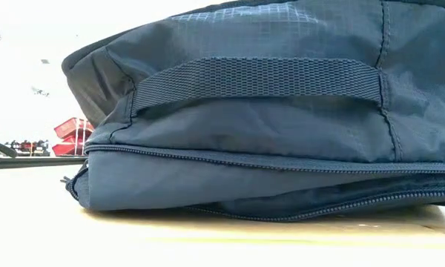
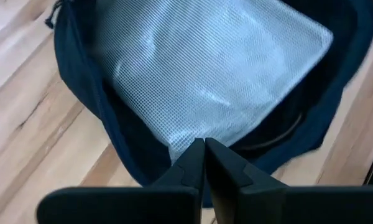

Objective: Unpack backpack
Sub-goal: Close the dark blue backpack

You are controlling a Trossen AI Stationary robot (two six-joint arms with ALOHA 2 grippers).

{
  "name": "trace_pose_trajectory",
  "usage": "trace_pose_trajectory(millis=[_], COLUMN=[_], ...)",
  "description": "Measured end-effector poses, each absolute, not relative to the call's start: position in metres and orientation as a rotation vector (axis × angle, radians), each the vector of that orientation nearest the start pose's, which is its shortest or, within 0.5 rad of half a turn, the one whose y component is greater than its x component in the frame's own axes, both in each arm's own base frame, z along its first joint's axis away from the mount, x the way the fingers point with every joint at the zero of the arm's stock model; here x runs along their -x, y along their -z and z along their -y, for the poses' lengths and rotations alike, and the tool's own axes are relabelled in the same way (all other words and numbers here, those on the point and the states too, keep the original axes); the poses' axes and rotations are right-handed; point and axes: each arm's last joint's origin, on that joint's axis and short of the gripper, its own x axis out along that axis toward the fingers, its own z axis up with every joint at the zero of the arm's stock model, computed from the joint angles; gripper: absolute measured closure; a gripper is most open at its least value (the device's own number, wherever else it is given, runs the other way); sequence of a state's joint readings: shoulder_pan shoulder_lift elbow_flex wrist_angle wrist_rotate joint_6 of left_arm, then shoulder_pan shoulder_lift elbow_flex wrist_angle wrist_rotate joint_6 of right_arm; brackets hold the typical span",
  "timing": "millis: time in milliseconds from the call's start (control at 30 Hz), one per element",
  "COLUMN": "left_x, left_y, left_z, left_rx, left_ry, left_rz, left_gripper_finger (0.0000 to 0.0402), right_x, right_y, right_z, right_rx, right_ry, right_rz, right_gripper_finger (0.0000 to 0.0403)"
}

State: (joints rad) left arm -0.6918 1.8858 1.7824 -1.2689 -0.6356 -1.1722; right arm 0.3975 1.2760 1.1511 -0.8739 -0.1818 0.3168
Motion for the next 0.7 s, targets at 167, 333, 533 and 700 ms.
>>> trace_pose_trajectory(millis=[167, 333, 533, 700], left_x=[-0.290, -0.286, -0.287, -0.270], left_y=[-0.299, -0.298, -0.296, -0.282], left_z=[0.222, 0.223, 0.222, 0.211], left_rx=[0.081, -0.067, -0.204, -0.245], left_ry=[-0.510, -0.449, -0.381, -0.355], left_rz=[-0.958, -1.000, -1.017, -1.034], left_gripper_finger=[0.0402, 0.0402, 0.0402, 0.0402], right_x=[-0.213, -0.196, -0.181, -0.177], right_y=[-0.322, -0.328, -0.327, -0.315], right_z=[-0.089, -0.072, -0.057, -0.046], right_rx=[-0.302, -0.417, -0.443, -0.551], right_ry=[-0.297, -0.014, 0.336, 0.551], right_rz=[-1.007, -1.006, -0.969, -0.973], right_gripper_finger=[0.0240, 0.0256, 0.0270, 0.0270])
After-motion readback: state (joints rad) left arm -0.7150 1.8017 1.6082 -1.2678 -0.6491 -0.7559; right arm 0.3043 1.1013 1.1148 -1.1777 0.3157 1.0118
